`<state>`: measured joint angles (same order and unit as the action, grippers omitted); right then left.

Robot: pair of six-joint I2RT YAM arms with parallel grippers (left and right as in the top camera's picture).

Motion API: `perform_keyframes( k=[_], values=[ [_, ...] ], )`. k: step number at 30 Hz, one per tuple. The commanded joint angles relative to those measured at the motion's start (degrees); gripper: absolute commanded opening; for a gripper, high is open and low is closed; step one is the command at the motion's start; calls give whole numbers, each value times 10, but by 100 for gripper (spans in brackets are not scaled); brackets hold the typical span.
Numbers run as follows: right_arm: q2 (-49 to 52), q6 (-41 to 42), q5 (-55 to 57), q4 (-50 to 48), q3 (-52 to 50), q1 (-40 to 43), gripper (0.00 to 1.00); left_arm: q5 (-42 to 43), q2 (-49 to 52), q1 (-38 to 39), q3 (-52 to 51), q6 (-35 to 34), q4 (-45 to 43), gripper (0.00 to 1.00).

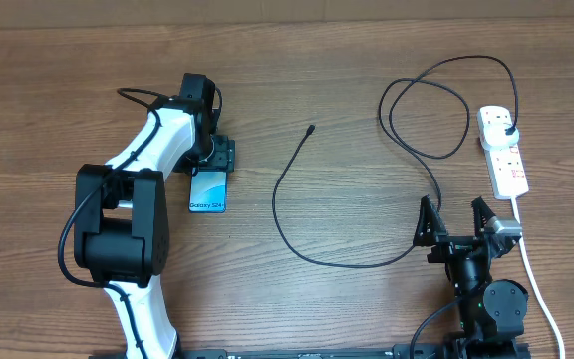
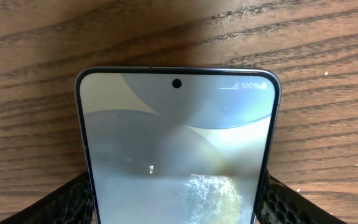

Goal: Plug charger to phone and switch on socket
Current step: 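Tilt the phone up with the left gripper, lifting its bottom edge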

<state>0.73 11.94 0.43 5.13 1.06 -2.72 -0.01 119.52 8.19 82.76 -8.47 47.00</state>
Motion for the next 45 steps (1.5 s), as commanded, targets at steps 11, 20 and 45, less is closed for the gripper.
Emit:
perform_keyframes(
  k=[11, 20, 45],
  values=[
    [-5, -2, 6, -4, -6, 1, 100, 43, 30, 2, -21, -5, 47, 94],
    [-5, -2, 6, -4, -6, 1, 100, 45, 30, 2, -21, 15, 70, 90],
    [-5, -2, 6, -4, -6, 1, 100, 56, 30, 1, -21, 138, 63, 86]
  ],
)
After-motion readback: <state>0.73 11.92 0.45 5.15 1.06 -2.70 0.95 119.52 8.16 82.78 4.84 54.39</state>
